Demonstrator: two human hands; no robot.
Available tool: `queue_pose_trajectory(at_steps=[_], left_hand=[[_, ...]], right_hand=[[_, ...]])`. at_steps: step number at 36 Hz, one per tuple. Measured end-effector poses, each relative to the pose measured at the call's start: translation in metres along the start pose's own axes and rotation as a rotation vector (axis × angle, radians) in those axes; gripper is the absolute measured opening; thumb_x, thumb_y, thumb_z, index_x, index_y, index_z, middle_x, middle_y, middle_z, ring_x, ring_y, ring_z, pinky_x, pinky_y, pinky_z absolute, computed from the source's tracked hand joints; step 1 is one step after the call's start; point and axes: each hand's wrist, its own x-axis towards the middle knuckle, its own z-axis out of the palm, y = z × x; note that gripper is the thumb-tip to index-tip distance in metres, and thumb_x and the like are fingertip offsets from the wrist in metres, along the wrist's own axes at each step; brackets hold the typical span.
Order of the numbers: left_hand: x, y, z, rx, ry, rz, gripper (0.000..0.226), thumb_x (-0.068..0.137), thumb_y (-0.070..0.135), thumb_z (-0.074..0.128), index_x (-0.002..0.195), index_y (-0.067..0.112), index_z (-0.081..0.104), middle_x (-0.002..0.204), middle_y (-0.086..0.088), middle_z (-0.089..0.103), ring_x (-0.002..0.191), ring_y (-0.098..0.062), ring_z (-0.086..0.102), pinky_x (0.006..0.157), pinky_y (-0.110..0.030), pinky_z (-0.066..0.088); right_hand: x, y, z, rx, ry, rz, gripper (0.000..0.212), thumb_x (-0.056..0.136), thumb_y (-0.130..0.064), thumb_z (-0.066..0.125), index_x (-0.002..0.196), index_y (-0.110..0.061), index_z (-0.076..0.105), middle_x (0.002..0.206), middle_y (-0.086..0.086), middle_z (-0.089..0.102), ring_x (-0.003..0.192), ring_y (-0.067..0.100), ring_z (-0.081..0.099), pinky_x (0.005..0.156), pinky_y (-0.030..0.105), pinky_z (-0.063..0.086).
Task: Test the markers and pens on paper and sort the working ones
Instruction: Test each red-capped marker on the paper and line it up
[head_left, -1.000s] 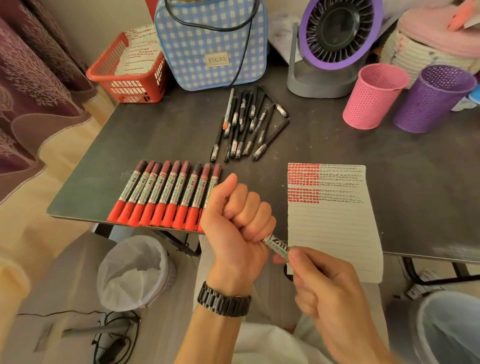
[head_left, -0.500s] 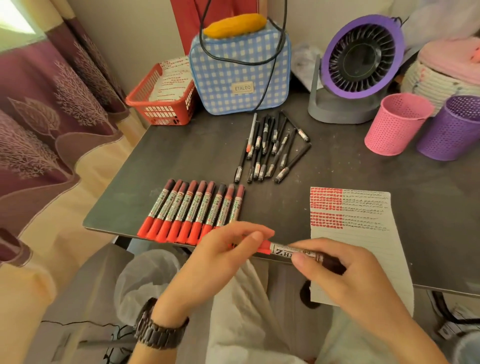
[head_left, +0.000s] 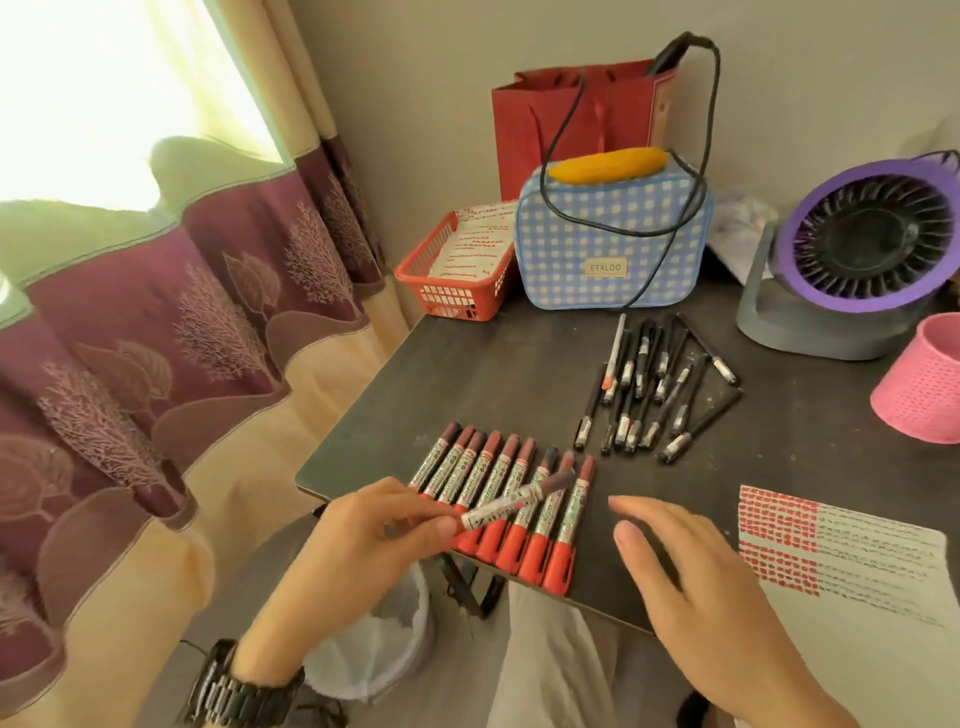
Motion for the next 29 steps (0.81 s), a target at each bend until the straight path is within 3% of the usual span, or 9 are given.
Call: queue_pose_trajectory(at_steps=[5,8,13,18,20,25,29], left_hand=[[0.009,-0.041,-0.005,0.091,0.356,-0.198,0.014,0.089,0.047,0.069,0.091,0.060,0.072,0.087,0.025,0.066,0.080,0.002,0.063,0.070,-0.023,0.047],[0.016,-0.063,-0.001,0.157,0.432,-0.323,0.010,0.091,0.052,0.065,0.090,0.057,0.073,0.082,0.017,0.066,0.082,-0.003,0.062,0.075,-0.034,0.051],[0.022,-0.083,0.011,0.256,0.399,-0.403,0.016,0.092,0.058,0.057,0.095,0.056,0.073,0.083,0.018,0.061,0.082,-0.007,0.058,0.067,-0.031,0.046],[0.020,-0.085,0.025,0.247,0.352,-0.373,0.013,0.094,0.058,0.054,0.098,0.071,0.056,0.083,0.018,0.060,0.072,-0.007,0.062,0.062,-0.031,0.047],[0.018,-0.087,0.028,0.236,0.356,-0.376,0.012,0.094,0.058,0.055,0.098,0.064,0.065,0.085,0.020,0.060,0.073,-0.006,0.062,0.060,-0.029,0.045],[0.019,-0.086,0.027,0.246,0.349,-0.361,0.012,0.094,0.056,0.056,0.095,0.067,0.063,0.083,0.018,0.059,0.077,0.001,0.054,0.057,-0.024,0.037],[0.019,-0.085,0.029,0.263,0.343,-0.365,0.015,0.095,0.056,0.057,0.100,0.057,0.071,0.083,0.019,0.059,0.076,0.003,0.053,0.059,-0.021,0.036]], right_hand=[[0.010,0.010,0.027,-0.245,-0.020,0.094,0.069,0.095,-0.060,0.018,0.157,-0.033,0.029,0.164,-0.021,0.019,0.151,-0.003,0.003,0.118,0.018,0.004],[0.013,0.016,0.042,-0.385,-0.057,0.125,0.070,0.097,-0.056,0.002,0.160,-0.032,0.019,0.169,-0.015,0.006,0.155,0.004,-0.003,0.123,0.027,0.001],[0.011,0.022,0.052,-0.548,-0.063,0.120,0.066,0.100,-0.053,0.002,0.161,-0.033,0.018,0.170,-0.012,0.002,0.156,0.008,-0.004,0.124,0.031,-0.002],[0.008,0.024,0.050,-0.565,-0.044,0.090,0.077,0.095,-0.056,-0.014,0.161,-0.032,0.017,0.170,-0.011,0.003,0.155,0.007,-0.004,0.122,0.030,-0.005],[0.005,0.023,0.049,-0.577,-0.070,0.081,0.086,0.087,-0.059,-0.016,0.162,-0.030,0.013,0.170,-0.009,0.001,0.155,0.008,-0.007,0.121,0.030,-0.007],[0.005,0.024,0.049,-0.599,-0.066,0.080,0.074,0.094,-0.056,-0.012,0.162,-0.031,0.004,0.170,-0.009,-0.006,0.155,0.008,-0.012,0.120,0.029,-0.011],[0.005,0.027,0.050,-0.603,-0.062,0.073,0.076,0.094,-0.059,-0.011,0.162,-0.030,0.006,0.171,-0.008,-0.003,0.155,0.009,-0.010,0.119,0.030,-0.010]])
